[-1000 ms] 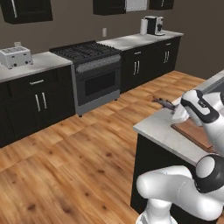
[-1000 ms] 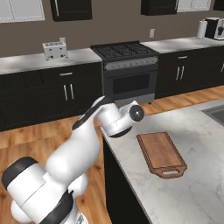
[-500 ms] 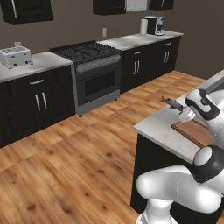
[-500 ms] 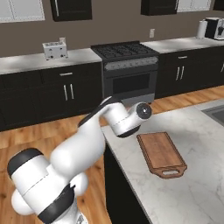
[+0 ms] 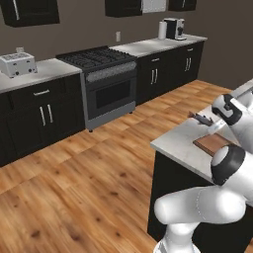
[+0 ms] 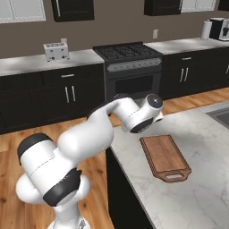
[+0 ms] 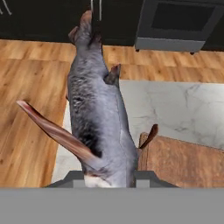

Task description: Retrieve the fish from the fridge and place it on the cutting board.

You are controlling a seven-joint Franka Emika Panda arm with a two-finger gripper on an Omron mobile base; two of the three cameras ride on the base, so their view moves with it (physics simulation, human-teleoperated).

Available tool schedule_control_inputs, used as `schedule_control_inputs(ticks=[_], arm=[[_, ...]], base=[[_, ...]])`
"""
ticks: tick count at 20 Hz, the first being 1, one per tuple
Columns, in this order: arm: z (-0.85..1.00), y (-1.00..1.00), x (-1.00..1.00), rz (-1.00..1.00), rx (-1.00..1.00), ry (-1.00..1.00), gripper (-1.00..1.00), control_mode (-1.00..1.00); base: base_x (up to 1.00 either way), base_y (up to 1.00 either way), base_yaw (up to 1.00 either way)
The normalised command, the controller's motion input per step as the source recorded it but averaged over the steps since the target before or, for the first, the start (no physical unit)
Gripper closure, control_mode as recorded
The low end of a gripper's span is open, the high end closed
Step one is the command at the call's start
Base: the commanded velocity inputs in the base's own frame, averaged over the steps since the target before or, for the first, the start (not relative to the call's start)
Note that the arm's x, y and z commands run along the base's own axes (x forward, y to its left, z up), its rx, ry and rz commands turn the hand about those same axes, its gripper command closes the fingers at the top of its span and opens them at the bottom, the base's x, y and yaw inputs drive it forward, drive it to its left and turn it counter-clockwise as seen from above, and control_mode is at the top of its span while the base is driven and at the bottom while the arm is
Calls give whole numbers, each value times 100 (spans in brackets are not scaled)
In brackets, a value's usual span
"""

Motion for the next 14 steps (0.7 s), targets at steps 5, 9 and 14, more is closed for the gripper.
schedule_control_inputs(ticks=[5,9,14], arm=[[-26,-29,0,-10,2,19,100,-100],[-36,-30,0,-10,0,14,100,-100],[-35,-29,0,-8,0,9,100,-100]], base=[[0,0,0],[0,0,0],[0,0,0]])
